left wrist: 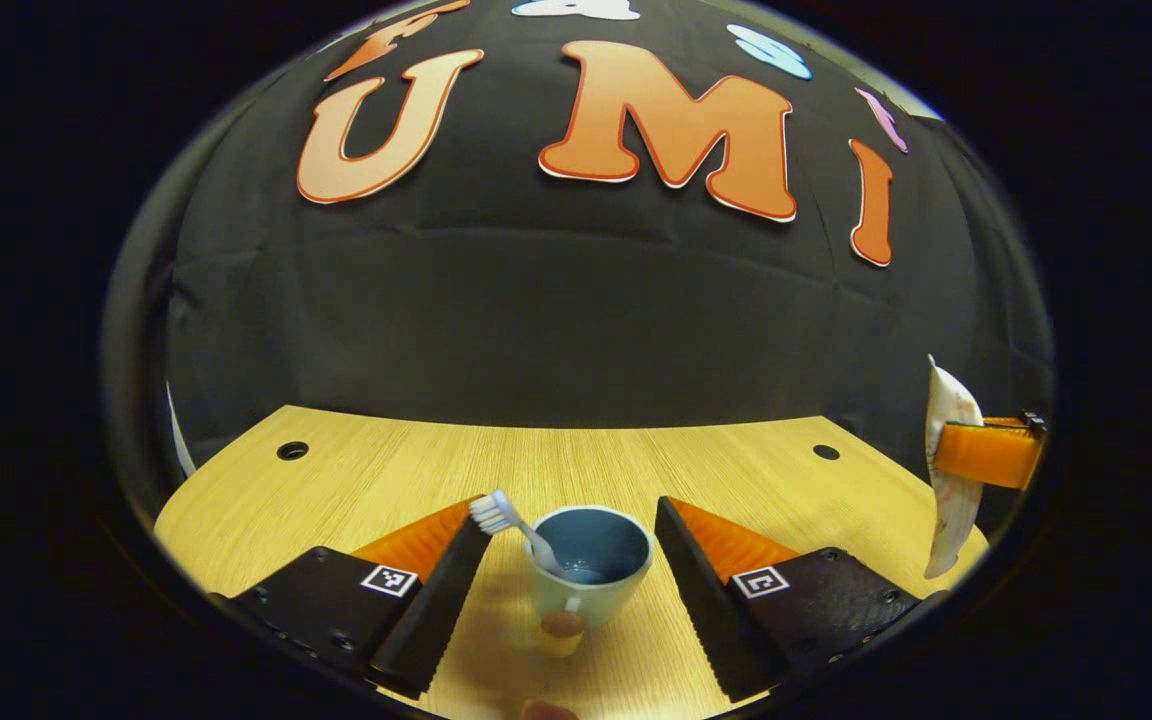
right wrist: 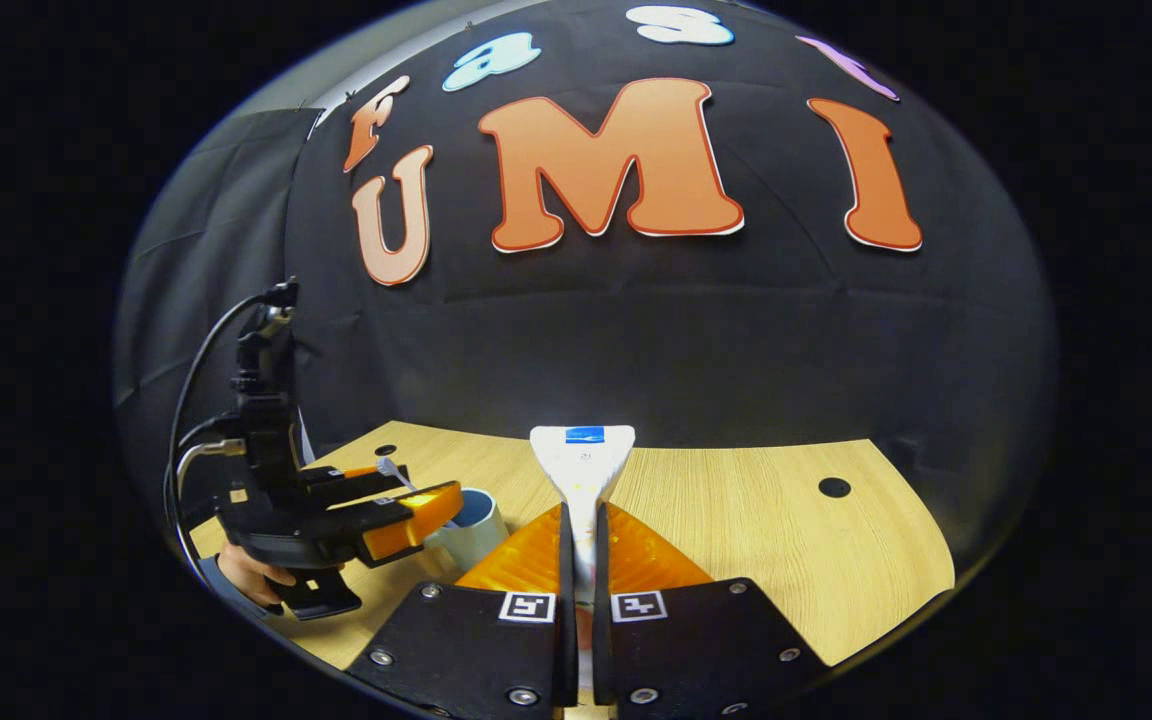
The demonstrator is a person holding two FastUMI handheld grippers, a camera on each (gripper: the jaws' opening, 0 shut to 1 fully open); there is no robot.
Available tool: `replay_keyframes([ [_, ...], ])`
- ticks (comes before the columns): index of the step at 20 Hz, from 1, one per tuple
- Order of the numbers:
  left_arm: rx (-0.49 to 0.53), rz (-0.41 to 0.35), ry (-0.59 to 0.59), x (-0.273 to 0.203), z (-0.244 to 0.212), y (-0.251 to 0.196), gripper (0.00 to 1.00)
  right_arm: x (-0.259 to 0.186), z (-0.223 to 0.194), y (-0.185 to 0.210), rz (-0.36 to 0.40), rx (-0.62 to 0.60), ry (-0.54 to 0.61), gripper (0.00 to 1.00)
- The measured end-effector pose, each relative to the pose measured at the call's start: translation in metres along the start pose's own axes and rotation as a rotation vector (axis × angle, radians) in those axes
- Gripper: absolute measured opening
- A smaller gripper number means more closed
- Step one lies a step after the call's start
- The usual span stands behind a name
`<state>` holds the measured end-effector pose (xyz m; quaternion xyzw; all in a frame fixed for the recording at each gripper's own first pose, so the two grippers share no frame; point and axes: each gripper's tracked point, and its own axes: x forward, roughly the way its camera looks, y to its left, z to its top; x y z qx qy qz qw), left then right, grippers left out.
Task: Put the toothbrush and toothpaste on the desktop into the cup, then pick up the cup and place it on the coaster on the desktop.
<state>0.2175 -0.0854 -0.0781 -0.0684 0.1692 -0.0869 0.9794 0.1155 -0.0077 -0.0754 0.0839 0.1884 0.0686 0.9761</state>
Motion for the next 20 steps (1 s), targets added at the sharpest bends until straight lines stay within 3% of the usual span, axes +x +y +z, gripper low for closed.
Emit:
replay_keyframes([
  [9, 0.024, 0.053, -0.133, -0.067, 0.017, 0.036, 0.98, 0.014, 0.021, 0.016, 0.002, -0.005, -0.074, 0.06],
  [20, 0.074, 0.063, -0.215, -0.128, 0.03, 0.056, 0.98, 0.058, 0.028, 0.079, 0.081, -0.014, -0.099, 0.06],
])
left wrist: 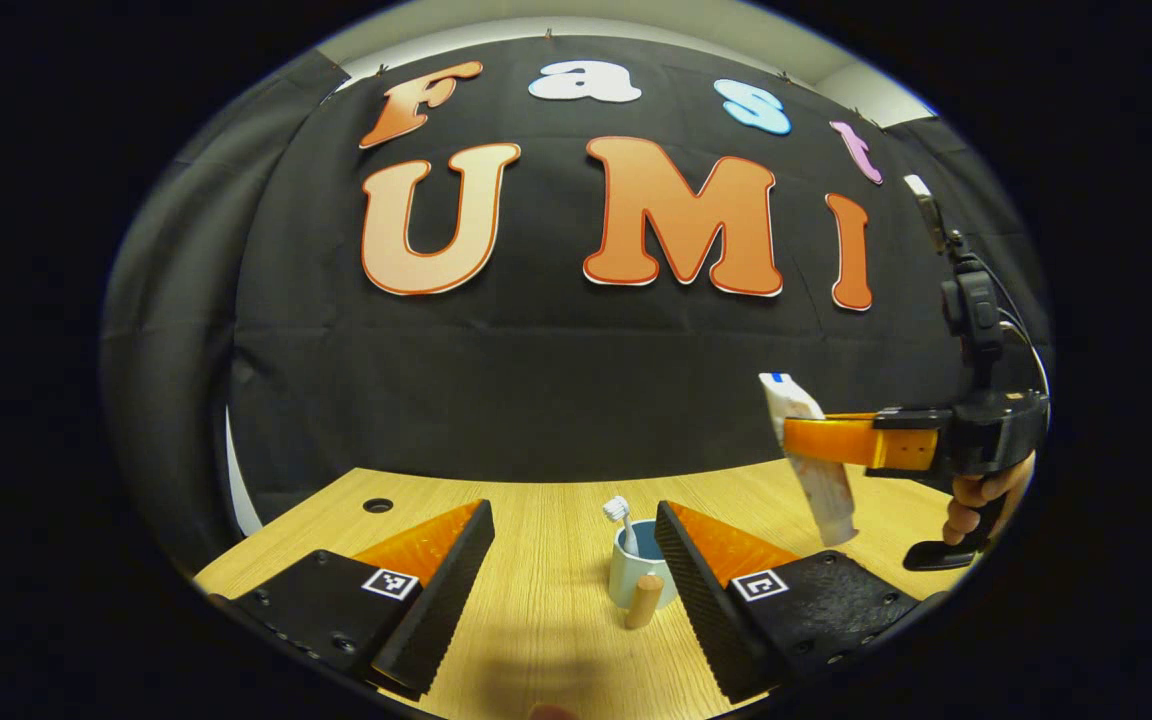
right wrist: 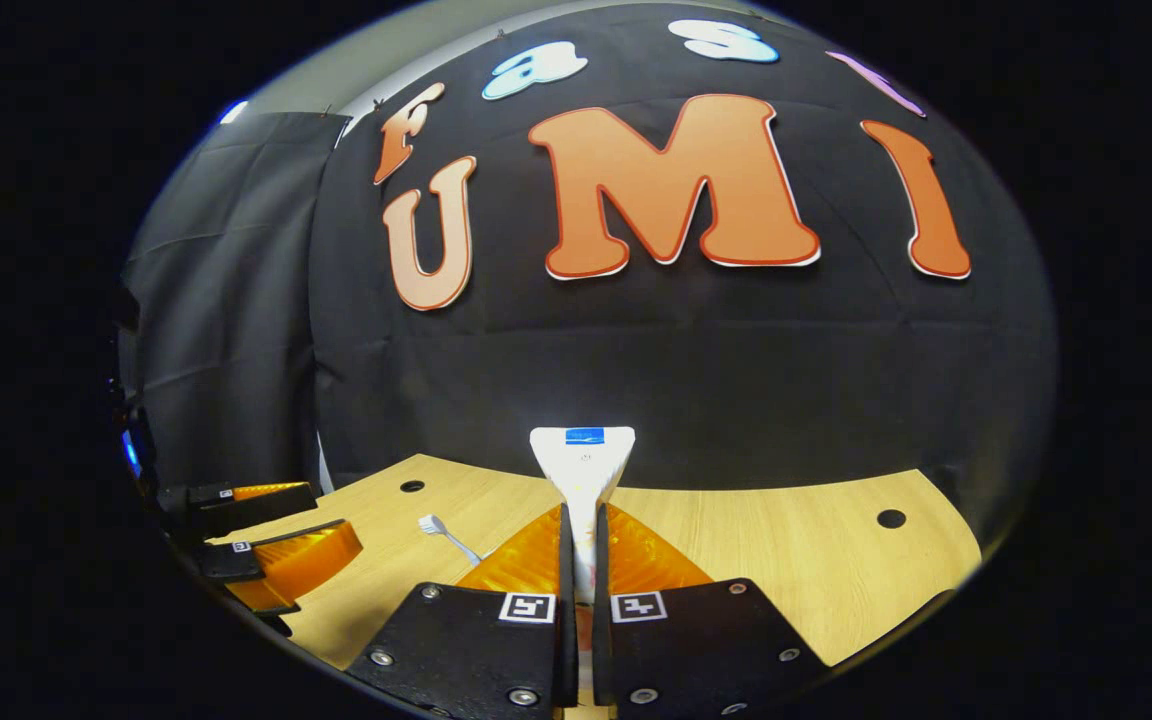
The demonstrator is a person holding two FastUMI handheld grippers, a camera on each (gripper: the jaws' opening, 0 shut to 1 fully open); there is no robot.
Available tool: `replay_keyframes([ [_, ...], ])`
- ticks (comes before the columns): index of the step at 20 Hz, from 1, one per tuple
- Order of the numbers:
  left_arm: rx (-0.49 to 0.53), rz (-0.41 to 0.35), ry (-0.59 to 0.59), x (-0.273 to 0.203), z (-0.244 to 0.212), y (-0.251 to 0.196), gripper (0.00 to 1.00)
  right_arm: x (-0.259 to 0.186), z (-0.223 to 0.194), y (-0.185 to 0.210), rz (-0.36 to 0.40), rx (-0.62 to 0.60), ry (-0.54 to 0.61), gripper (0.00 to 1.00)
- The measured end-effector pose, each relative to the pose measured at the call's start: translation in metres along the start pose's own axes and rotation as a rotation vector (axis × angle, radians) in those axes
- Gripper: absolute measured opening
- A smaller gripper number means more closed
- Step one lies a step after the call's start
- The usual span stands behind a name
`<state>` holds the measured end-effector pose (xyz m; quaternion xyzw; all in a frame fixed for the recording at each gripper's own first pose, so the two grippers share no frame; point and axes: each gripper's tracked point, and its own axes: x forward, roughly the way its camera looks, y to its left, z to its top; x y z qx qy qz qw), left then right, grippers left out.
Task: Put the toothbrush and toothpaste on the desktop into the cup, then pick up the cup and place it on the coaster on the desktop.
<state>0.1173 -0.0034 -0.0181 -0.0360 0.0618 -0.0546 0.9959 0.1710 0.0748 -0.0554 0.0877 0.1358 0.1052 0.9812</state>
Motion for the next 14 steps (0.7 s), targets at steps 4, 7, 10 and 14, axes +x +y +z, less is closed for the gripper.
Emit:
replay_keyframes([
  [4, 0.056, 0.023, -0.034, -0.01, 0.002, 0.007, 0.97, 0.027, -0.003, 0.022, 0.041, -0.034, 0.003, 0.06],
  [7, 0.048, 0.003, -0.022, -0.013, -0.008, 0.004, 0.97, 0.046, -0.006, 0.032, 0.058, -0.052, 0.007, 0.06],
  [10, 0.039, -0.001, -0.011, -0.013, -0.014, 0.006, 0.97, 0.066, -0.001, 0.048, 0.093, -0.034, -0.013, 0.06],
  [14, 0.035, 0.002, 0.012, -0.011, -0.026, 0.011, 0.97, 0.092, 0.004, 0.057, 0.107, -0.031, -0.034, 0.06],
])
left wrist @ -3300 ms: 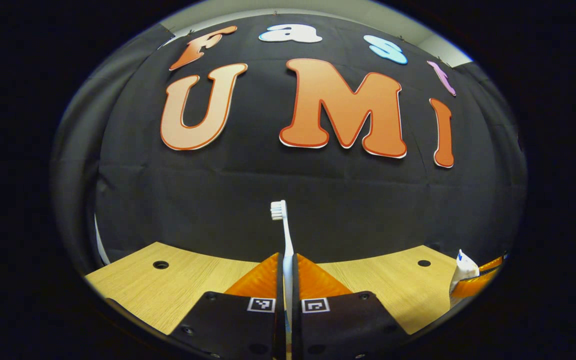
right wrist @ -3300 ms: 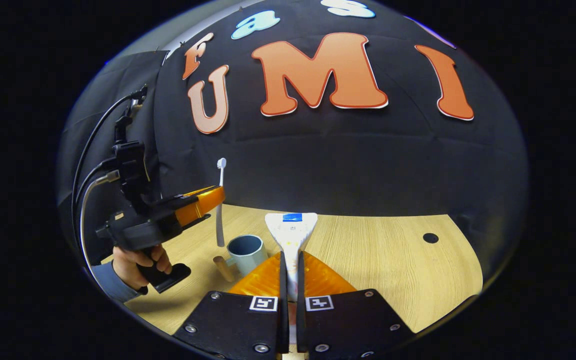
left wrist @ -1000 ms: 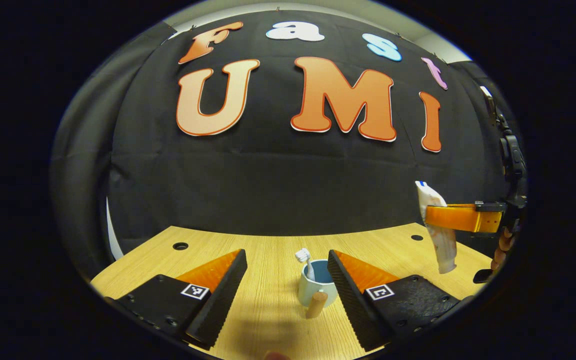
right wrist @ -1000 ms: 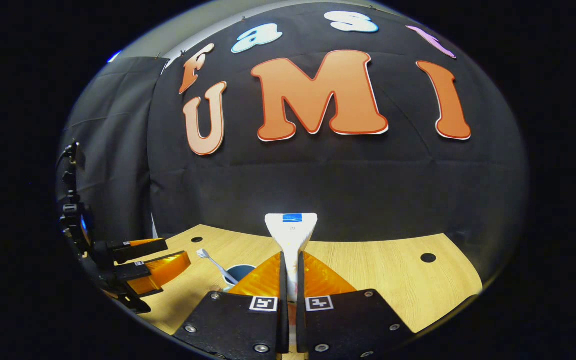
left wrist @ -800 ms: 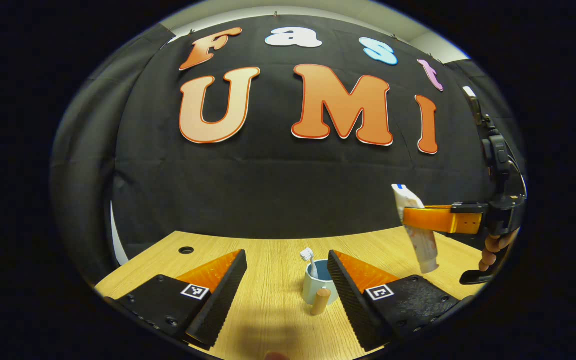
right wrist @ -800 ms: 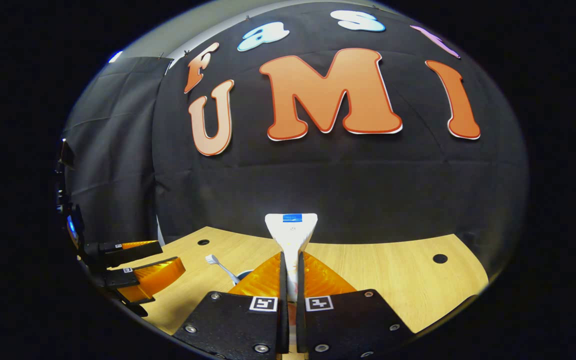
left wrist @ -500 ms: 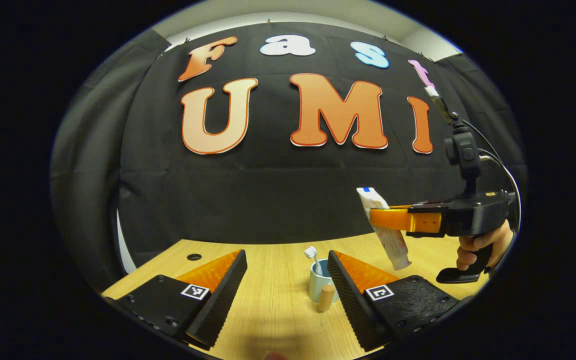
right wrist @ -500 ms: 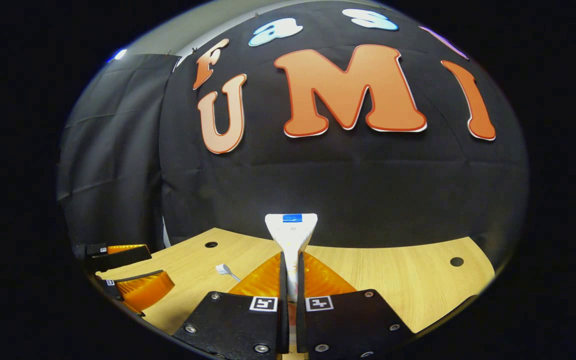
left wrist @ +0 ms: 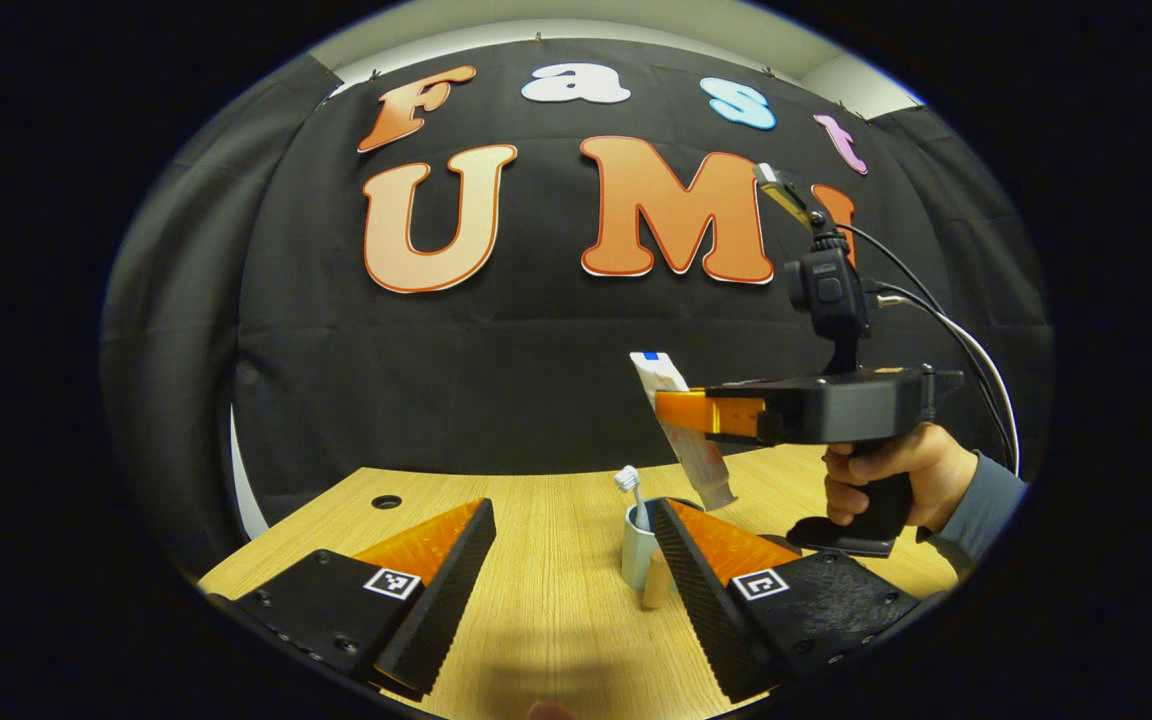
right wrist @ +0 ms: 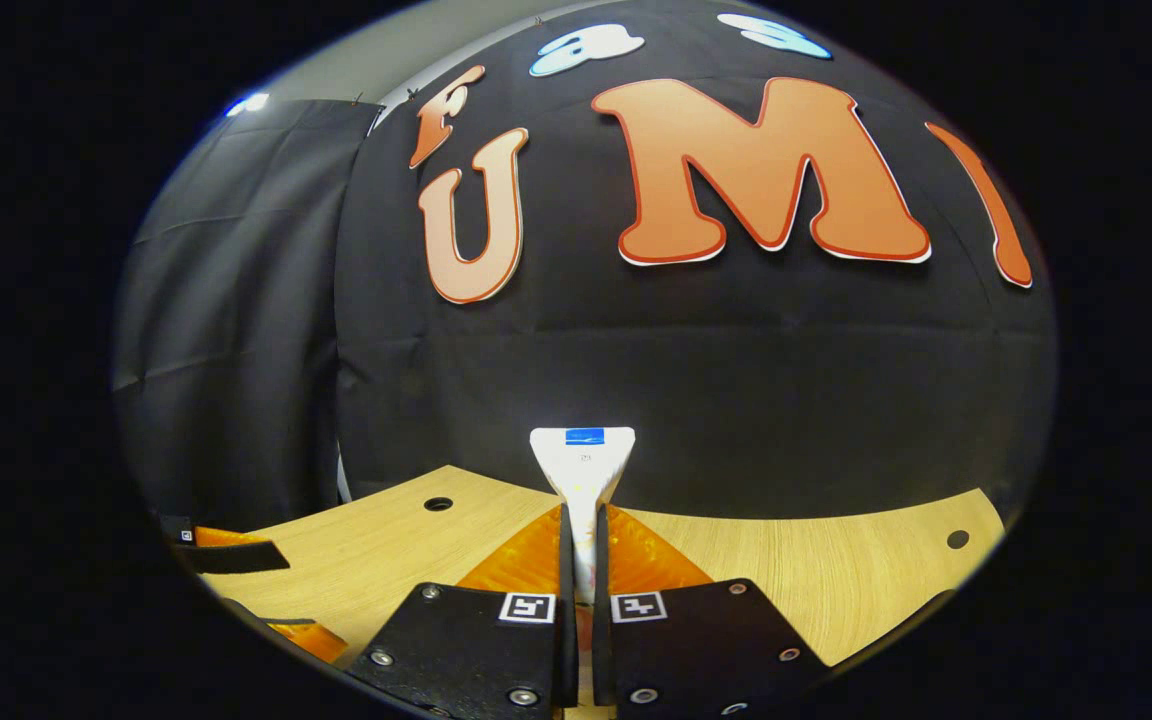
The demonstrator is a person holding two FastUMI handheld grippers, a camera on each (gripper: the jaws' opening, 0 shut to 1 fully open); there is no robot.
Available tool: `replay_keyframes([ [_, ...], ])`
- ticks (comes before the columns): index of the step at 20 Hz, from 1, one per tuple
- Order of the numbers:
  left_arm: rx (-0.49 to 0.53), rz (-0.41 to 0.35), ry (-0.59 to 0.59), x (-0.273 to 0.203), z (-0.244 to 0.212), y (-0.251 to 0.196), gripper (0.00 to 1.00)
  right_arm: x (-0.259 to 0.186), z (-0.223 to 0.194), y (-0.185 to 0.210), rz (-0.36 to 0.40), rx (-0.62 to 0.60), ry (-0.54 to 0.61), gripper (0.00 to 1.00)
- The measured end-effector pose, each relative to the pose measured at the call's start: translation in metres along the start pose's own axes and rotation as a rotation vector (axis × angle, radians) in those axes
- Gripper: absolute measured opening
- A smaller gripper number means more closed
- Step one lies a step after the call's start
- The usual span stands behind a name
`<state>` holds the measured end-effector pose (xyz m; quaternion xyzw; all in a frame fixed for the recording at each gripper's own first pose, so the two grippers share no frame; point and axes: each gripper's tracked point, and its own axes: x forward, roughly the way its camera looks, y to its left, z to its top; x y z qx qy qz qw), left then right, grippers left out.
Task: Put the toothbrush and toothpaste on the desktop into the cup, then pick up the cup and place it on the coaster on the desktop.
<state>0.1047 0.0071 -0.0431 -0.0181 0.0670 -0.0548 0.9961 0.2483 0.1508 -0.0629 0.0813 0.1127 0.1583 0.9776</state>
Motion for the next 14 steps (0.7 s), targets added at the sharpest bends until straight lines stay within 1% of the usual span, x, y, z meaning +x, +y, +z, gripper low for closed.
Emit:
replay_keyframes([
  [4, -0.002, 0.009, 0.008, 0.003, -0.008, 0.008, 0.97, 0.022, -0.013, -0.001, 0.004, 0.01, 0.005, 0.06],
  [7, -0.003, 0.003, 0.022, 0.007, -0.016, 0.006, 0.97, 0.034, -0.031, -0.003, 0.005, 0.032, 0.034, 0.06],
  [10, -0.008, 0.0, 0.031, 0.012, -0.02, 0.003, 0.97, 0.04, -0.046, -0.008, -0.006, 0.027, 0.059, 0.06],
  [14, -0.022, -0.016, 0.054, 0.014, -0.027, -0.006, 0.97, 0.04, -0.056, -0.007, -0.006, 0.021, 0.096, 0.11],
])
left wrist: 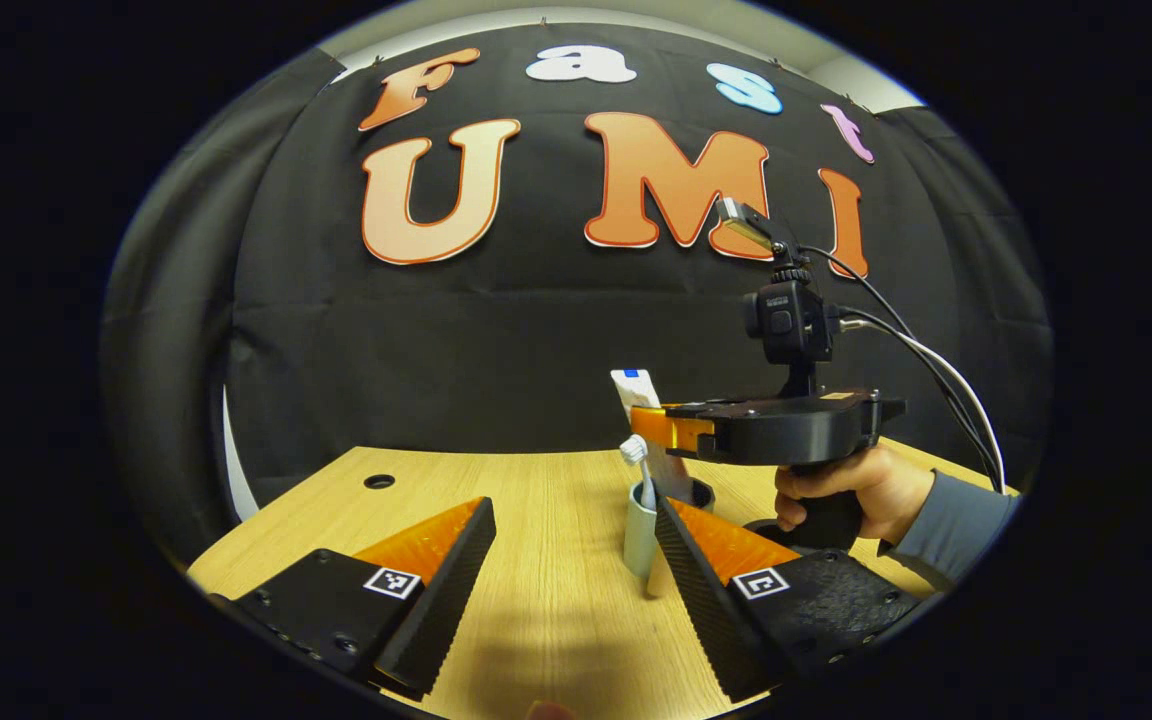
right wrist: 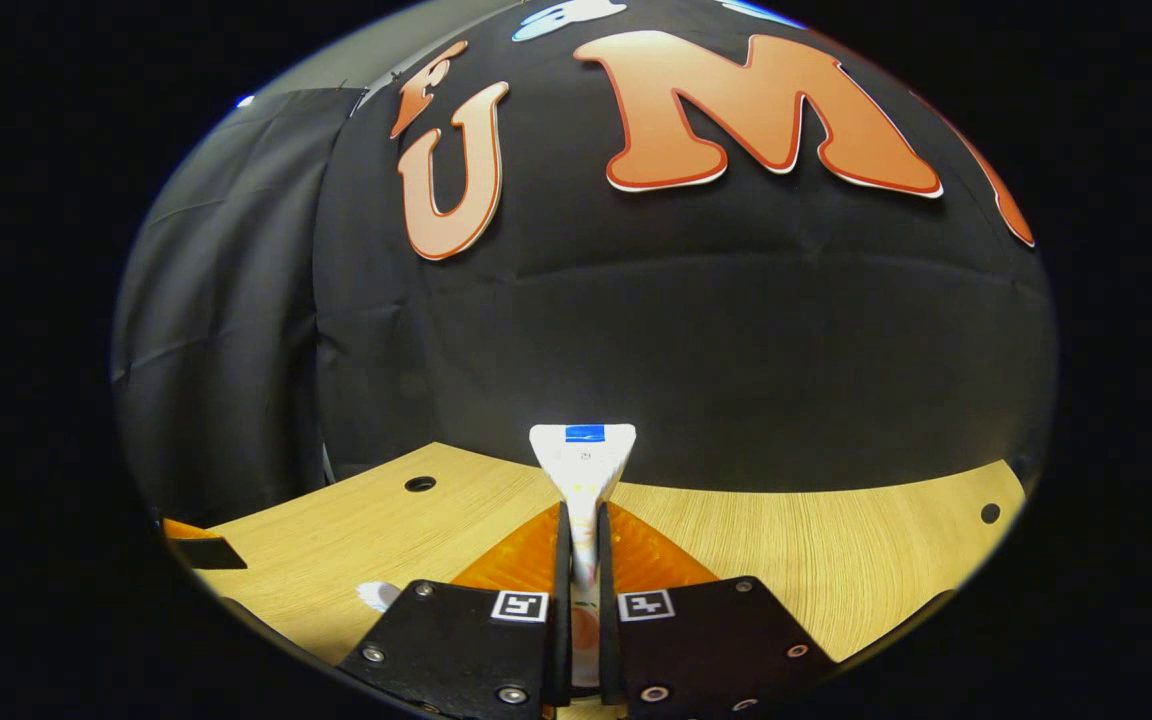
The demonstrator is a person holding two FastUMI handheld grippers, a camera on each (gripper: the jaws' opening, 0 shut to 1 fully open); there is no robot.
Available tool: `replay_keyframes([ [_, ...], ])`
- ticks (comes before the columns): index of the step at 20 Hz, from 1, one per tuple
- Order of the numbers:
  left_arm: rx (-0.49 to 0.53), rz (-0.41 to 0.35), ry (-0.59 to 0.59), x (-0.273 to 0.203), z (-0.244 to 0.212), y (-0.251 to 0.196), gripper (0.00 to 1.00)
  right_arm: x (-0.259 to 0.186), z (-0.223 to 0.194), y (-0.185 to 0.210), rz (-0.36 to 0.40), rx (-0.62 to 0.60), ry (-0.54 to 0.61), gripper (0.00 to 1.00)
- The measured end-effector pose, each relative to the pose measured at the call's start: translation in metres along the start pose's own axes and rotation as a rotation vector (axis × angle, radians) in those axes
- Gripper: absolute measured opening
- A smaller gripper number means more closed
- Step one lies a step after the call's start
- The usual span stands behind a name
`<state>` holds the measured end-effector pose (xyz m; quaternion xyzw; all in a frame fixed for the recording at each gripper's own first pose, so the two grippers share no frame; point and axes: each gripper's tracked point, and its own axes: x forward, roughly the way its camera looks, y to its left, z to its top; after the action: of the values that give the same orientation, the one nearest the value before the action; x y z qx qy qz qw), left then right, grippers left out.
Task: Put the toothbrush and toothpaste on the desktop into the cup, then pick up the cup and place it on the coaster on the desktop.
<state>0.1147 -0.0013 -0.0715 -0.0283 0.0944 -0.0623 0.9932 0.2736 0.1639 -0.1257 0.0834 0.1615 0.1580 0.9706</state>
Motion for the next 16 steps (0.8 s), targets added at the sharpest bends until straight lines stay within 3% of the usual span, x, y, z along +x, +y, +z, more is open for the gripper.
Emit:
replay_keyframes([
  [4, -0.004, -0.018, 0.006, 0.002, 0.0, -0.011, 0.97, -0.016, -0.003, -0.011, -0.04, -0.075, 0.053, 0.24],
  [5, -0.001, -0.023, 0.011, 0.004, 0.0, -0.014, 0.97, -0.025, 0.0, -0.012, -0.038, -0.092, 0.058, 0.33],
  [7, 0.01, -0.03, 0.022, 0.009, 0.0, -0.022, 0.96, -0.041, 0.009, -0.017, -0.054, -0.124, 0.052, 0.43],
  [12, 0.041, -0.041, 0.056, 0.024, -0.006, -0.037, 0.96, -0.081, 0.031, -0.023, -0.042, -0.142, 0.029, 0.55],
  [16, 0.043, -0.067, 0.096, 0.04, -0.008, -0.051, 0.96, -0.112, 0.048, -0.029, -0.048, -0.15, 0.001, 0.74],
])
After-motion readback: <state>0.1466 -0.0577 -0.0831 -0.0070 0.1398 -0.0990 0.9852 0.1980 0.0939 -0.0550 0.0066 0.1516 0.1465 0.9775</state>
